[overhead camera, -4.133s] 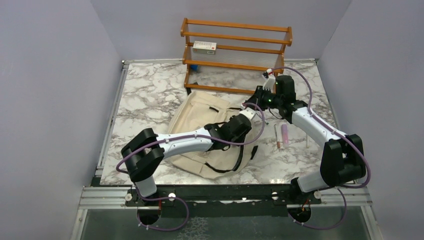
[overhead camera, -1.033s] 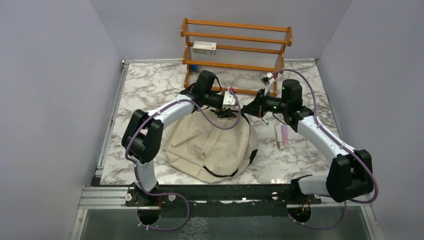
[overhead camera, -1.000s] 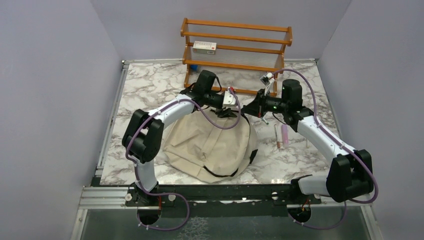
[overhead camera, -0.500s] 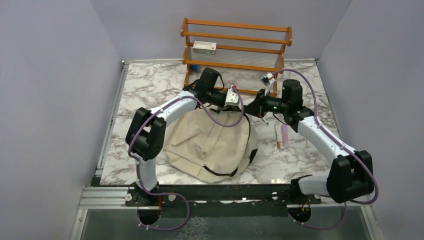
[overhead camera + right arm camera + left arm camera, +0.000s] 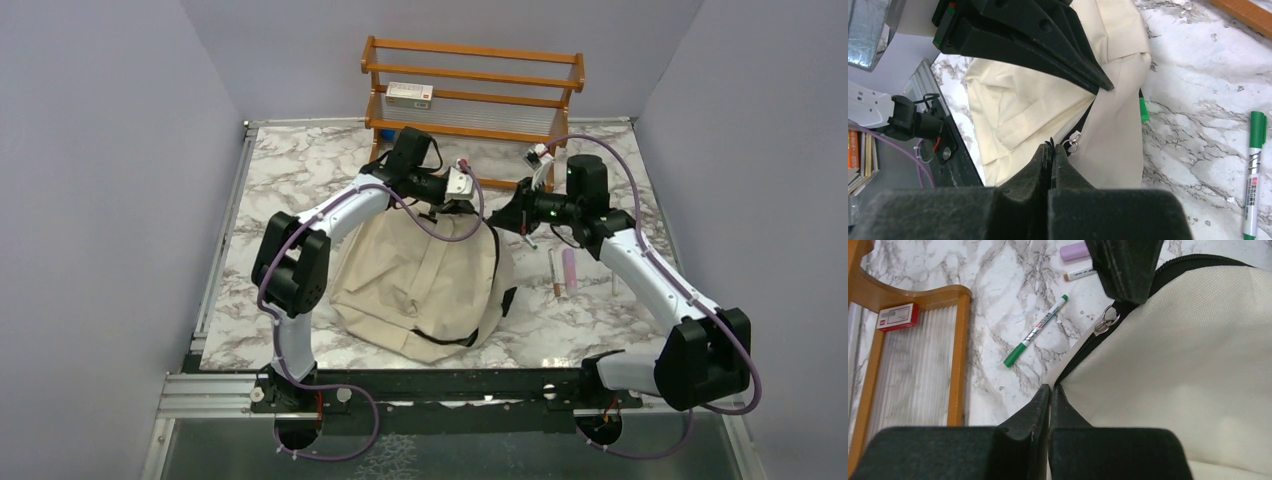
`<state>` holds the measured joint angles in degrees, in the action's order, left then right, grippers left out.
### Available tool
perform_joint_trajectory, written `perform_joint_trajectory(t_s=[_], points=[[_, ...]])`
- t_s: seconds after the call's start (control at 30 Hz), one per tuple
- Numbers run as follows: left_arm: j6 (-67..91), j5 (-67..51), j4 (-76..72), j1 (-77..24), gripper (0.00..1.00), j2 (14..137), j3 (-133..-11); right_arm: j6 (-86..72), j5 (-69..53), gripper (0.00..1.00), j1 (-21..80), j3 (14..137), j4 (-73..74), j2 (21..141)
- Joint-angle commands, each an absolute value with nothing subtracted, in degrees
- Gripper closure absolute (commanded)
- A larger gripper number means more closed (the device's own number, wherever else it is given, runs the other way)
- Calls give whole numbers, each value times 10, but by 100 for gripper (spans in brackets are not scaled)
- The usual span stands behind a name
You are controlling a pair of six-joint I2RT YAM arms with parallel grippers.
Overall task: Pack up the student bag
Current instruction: Zip the student bag at the center of the board.
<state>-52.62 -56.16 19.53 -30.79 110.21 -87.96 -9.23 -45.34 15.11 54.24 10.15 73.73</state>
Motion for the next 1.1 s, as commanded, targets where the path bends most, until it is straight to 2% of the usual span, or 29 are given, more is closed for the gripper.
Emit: perform_joint_trajectory(t_s=[0.0, 0.63, 1.07], points=[[-547, -502, 184, -270, 100, 1114, -900, -89, -483, 100, 151, 581, 186, 702], [-561, -412, 184, -239, 100, 1131, -891, -74, -546, 99, 151, 592, 336, 656], [-519, -352, 168, -224, 100, 1148, -907, -76, -653, 100, 151, 526, 355, 656]])
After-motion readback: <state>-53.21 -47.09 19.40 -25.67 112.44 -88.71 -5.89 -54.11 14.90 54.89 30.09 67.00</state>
